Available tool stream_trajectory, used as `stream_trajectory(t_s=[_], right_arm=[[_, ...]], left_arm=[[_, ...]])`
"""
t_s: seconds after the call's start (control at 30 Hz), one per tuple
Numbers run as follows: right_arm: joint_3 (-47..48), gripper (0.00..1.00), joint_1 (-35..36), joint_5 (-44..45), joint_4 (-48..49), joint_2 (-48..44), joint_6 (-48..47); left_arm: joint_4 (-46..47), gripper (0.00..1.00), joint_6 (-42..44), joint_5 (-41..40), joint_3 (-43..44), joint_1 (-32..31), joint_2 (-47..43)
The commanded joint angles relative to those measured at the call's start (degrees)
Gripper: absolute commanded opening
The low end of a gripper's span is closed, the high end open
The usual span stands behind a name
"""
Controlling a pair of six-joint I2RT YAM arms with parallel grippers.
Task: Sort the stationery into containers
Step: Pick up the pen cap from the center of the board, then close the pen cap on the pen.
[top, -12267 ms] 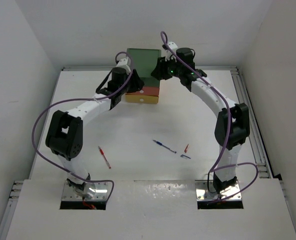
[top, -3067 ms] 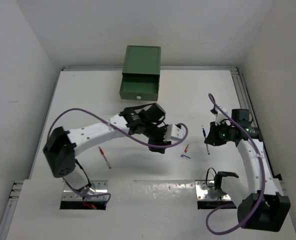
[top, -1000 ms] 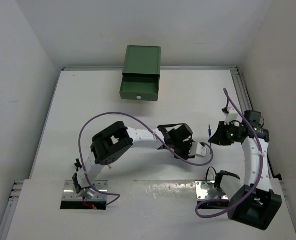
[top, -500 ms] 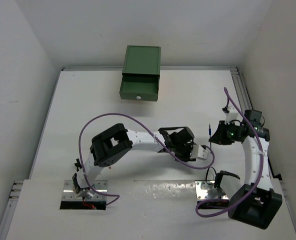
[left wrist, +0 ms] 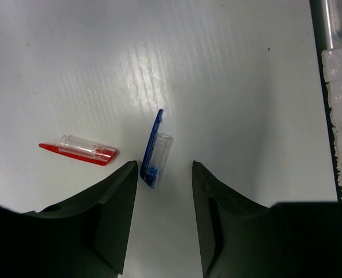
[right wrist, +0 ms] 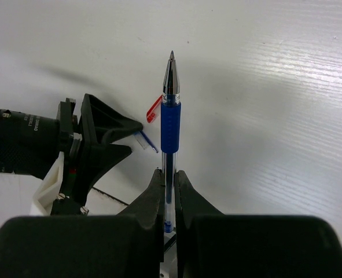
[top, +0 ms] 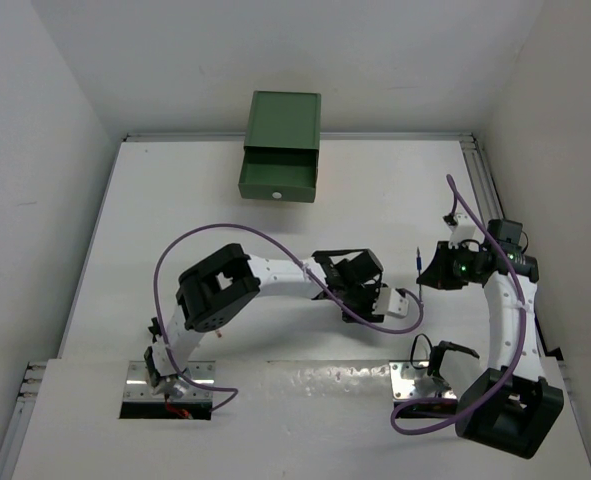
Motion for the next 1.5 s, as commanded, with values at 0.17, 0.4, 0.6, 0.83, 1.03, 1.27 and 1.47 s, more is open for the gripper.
stream_trajectory(t_s=[0.17, 0.4, 0.6, 0.83, 1.03, 1.27, 1.47], right_arm=[[2.69, 0.00, 0.82, -1.43, 0.07, 0.13, -1.60], [3.05, 0.00, 1.44, -3.00, -1.25, -0.48, -4.76], [3.40, 0.00, 1.97, -6.35, -2.57, -1.36, -9.68], [6.91, 0.00, 11.35, -6.09, -3.89, -1.54, -21.44], [9.98, 0.00, 25.05, 0.93, -0.73, -1.54, -29.00], [7.71, 0.00, 41.41, 13.85, 4.72, -4.17, -39.91], [3.32, 0.00, 56.35, 26.94, 9.99, -5.05, -49.65]], left_arm=[[-14.01, 0.25, 5.70, -1.07, 1.27, 0.59, 6.62], [-10.60, 0.14, 3.77, 1.38, -7.05, 1.99, -2.14], [-12.07, 0.11, 0.95, 6.05, -13.75, 8.67, -12.79], [-23.32, 0.09, 2.71, 15.18, -14.91, 18.68, -24.49], [-28.34, 0.06, -2.82, 29.33, -13.14, 25.45, -26.34], [-29.31, 0.02, -7.75, 42.51, -15.86, 30.82, -28.97], [-29.13, 0.00, -8.89, 49.38, -17.89, 32.85, -30.47]])
